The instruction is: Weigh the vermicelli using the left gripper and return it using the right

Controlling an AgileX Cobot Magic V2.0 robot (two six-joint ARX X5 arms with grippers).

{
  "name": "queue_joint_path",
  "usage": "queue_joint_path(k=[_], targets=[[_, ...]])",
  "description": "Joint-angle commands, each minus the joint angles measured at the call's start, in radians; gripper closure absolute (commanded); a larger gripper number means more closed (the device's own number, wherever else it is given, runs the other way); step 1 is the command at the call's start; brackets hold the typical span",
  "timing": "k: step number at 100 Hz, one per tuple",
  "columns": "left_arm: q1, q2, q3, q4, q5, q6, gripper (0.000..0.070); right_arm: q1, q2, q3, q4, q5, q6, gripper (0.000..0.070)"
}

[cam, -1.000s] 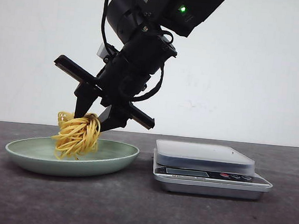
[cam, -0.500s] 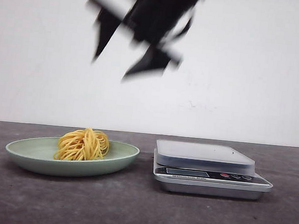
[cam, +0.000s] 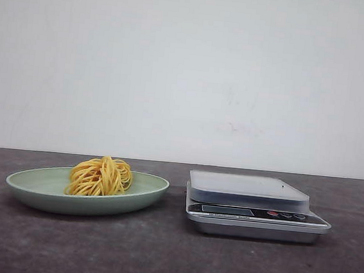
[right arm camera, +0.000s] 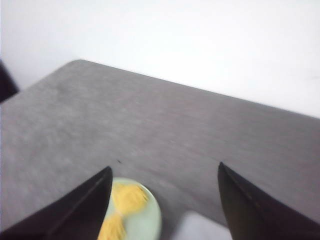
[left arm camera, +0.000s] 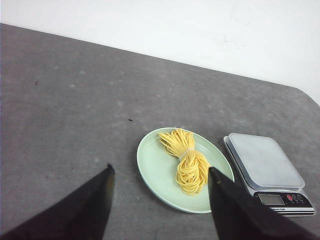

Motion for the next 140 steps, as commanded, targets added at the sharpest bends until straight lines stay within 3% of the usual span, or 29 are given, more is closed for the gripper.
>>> queue_joint_path(k=[1, 27, 38, 57, 84, 89, 93, 97, 99, 100, 101, 140], targets=[[-0.005, 0.005, 0.005, 0.014, 0.002, 0.004, 0.0347, 0.008, -0.06, 0.018, -0.098, 0.011, -0.029, 0.0282], [-0.005, 0.005, 0.005, 0.015, -0.006, 0.023, 0.0347, 0.011, -0.329, 0.014, -0.367, 0.074, -0.025, 0.0282], [-0.005, 0.005, 0.005, 0.02, -0.008, 0.023, 0.0347, 0.011, -0.432, -0.008, -0.417, 0.111, -0.019, 0.0282], [-0.005, 0.005, 0.005, 0.069, -0.009, 0.024, 0.0347, 0.006, -0.605, -0.148, -0.367, 0.112, -0.004, 0.0282], [-0.005, 0.005, 0.003, 0.137, -0.01, 0.057, 0.0347, -0.003, -0.745, -0.474, -0.165, 0.067, 0.085, 0.0288], [-0.005, 0.005, 0.003, 0.143, -0.01, 0.058, 0.0356, -0.003, -0.746, -0.524, -0.108, 0.056, 0.097, 0.0326], [-0.005, 0.005, 0.003, 0.146, -0.009, 0.058, 0.039, -0.003, -0.745, -0.559, -0.065, 0.049, 0.105, 0.041], [-0.005, 0.005, 0.003, 0.146, -0.009, 0.066, 0.051, -0.003, -0.745, -0.588, -0.026, 0.048, 0.107, 0.0567], [-0.005, 0.005, 0.003, 0.145, -0.009, 0.073, 0.0596, -0.003, -0.745, -0.6, -0.011, 0.048, 0.11, 0.068], [-0.005, 0.005, 0.003, 0.144, -0.009, 0.079, 0.0671, -0.003, -0.745, -0.606, -0.003, 0.048, 0.112, 0.07], [-0.005, 0.005, 0.003, 0.144, -0.009, 0.084, 0.07, -0.003, -0.745, -0.612, 0.006, 0.048, 0.113, 0.07], [-0.005, 0.005, 0.004, 0.153, -0.013, 0.099, 0.0688, -0.003, -0.745, -0.646, 0.053, 0.044, 0.135, 0.0693]])
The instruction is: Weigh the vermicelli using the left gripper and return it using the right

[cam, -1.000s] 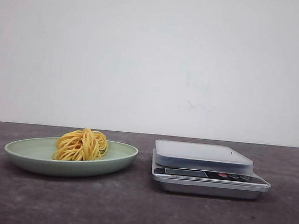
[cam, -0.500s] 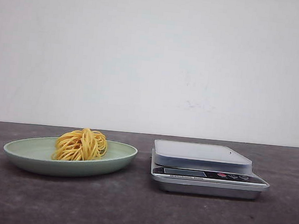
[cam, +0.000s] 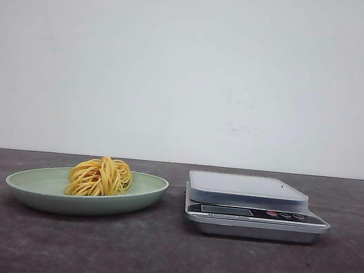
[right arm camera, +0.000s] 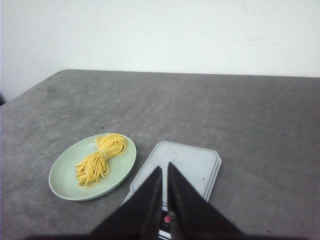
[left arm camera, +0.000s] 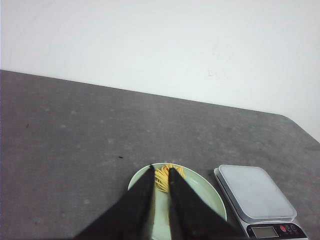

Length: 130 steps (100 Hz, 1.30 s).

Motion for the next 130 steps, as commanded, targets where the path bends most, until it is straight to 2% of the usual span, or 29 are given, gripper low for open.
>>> queue_joint_path(k=[1, 58, 64, 68, 86, 102, 113, 130], targets=[[-0.005, 0.005, 0.004, 0.01, -0.005, 0.018, 0.0688, 0.005, 0.002, 0.008, 0.012, -0.002, 0.014, 0.0693], [-0.005, 0.004, 0.005, 0.011, -0.005, 0.019, 0.0688, 0.005, 0.002, 0.008, 0.018, 0.005, 0.014, 0.0693], [0.009, 0.002, 0.004, 0.011, -0.032, 0.105, 0.0688, 0.005, 0.002, 0.008, 0.018, 0.004, 0.014, 0.0693], [0.037, 0.001, 0.001, 0.011, -0.034, 0.134, 0.0688, 0.005, 0.002, 0.008, 0.018, 0.004, 0.014, 0.0693], [0.251, -0.033, -0.127, 0.139, 0.048, 0.177, 0.0688, 0.005, 0.002, 0.008, 0.018, 0.005, 0.014, 0.0693], [0.437, -0.103, -0.328, 0.32, 0.292, 0.24, 0.0688, 0.005, 0.002, 0.008, 0.019, 0.005, 0.014, 0.0693], [0.516, -0.101, -0.417, 0.379, 0.347, 0.265, 0.0688, 0.005, 0.001, 0.008, 0.018, 0.004, 0.015, 0.0693], [0.575, -0.103, -0.541, 0.505, 0.351, 0.285, 0.0688, 0.005, 0.0, 0.009, 0.018, 0.005, 0.014, 0.0693]])
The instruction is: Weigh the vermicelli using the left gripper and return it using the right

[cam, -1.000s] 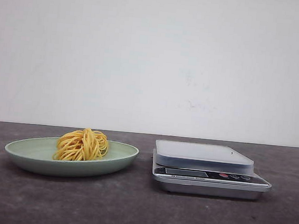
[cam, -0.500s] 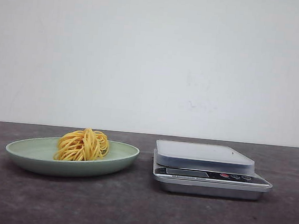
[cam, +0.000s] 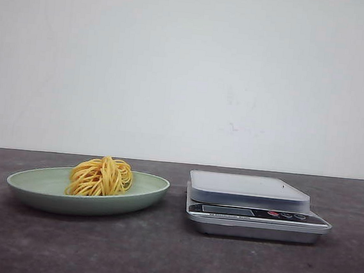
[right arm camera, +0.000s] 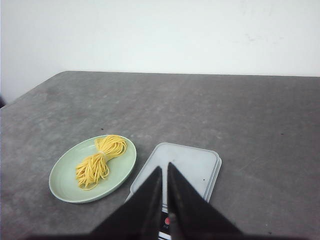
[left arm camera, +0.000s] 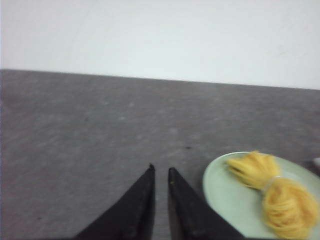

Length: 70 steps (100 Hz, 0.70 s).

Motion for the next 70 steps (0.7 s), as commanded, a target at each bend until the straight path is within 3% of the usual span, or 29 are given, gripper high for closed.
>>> queue_joint_path(k=[1, 20, 31, 52, 70], targets=[[0.005, -0.004, -0.035, 0.075, 0.005, 0.033, 0.0688, 0.005, 0.001, 0.009, 0.011, 0.0, 0.009, 0.0693], [0.005, -0.004, -0.17, 0.248, 0.004, 0.037, 0.0688, 0.005, 0.0, 0.009, 0.011, 0.0, 0.009, 0.0693], [0.006, -0.004, -0.214, 0.272, 0.004, 0.035, 0.0688, 0.005, 0.0, 0.009, 0.011, 0.0, 0.009, 0.0693], [0.008, -0.004, -0.218, 0.245, 0.001, 0.057, 0.0688, 0.005, 0.0, 0.009, 0.011, 0.0, 0.009, 0.0693], [0.007, 0.003, -0.217, 0.131, -0.001, 0.057, 0.0688, 0.005, 0.0, 0.009, 0.011, 0.0, 0.009, 0.0693]])
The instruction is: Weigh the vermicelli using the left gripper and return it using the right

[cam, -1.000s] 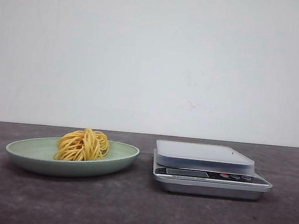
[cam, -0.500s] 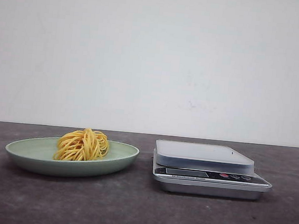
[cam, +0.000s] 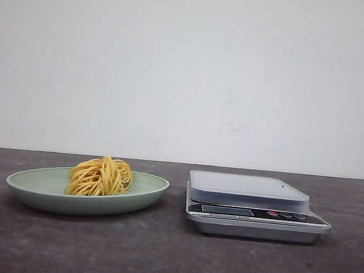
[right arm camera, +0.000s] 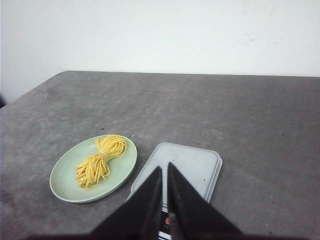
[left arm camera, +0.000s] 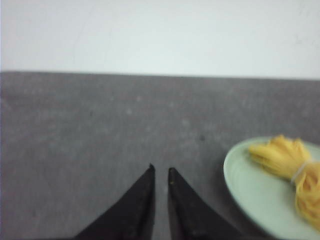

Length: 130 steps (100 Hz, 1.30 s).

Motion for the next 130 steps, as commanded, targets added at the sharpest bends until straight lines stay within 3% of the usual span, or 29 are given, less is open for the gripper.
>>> queue_joint_path(k=[1, 75, 89, 95, 109, 130], targets=[[0.002, 0.006, -0.018, -0.003, 0.0, 0.016, 0.0688, 0.005, 0.001, 0.009, 0.011, 0.0, 0.009, 0.0693], [0.002, 0.006, -0.017, -0.005, 0.001, 0.016, 0.0688, 0.005, 0.001, 0.009, 0.011, 0.001, 0.008, 0.0693], [0.002, 0.006, -0.017, -0.005, 0.001, 0.016, 0.0688, -0.003, 0.001, 0.008, 0.021, 0.051, -0.075, 0.0693], [0.002, 0.006, -0.017, -0.005, 0.001, 0.016, 0.0688, -0.047, -0.003, -0.001, 0.021, 0.083, -0.107, 0.0693], [0.002, 0.006, -0.017, -0.005, 0.001, 0.015, 0.0688, -0.24, -0.045, -0.088, 0.053, 0.05, -0.113, 0.0693], [0.002, 0.006, -0.016, -0.004, 0.001, 0.016, 0.0688, -0.51, -0.196, -0.357, 0.25, 0.046, -0.117, 0.0693]])
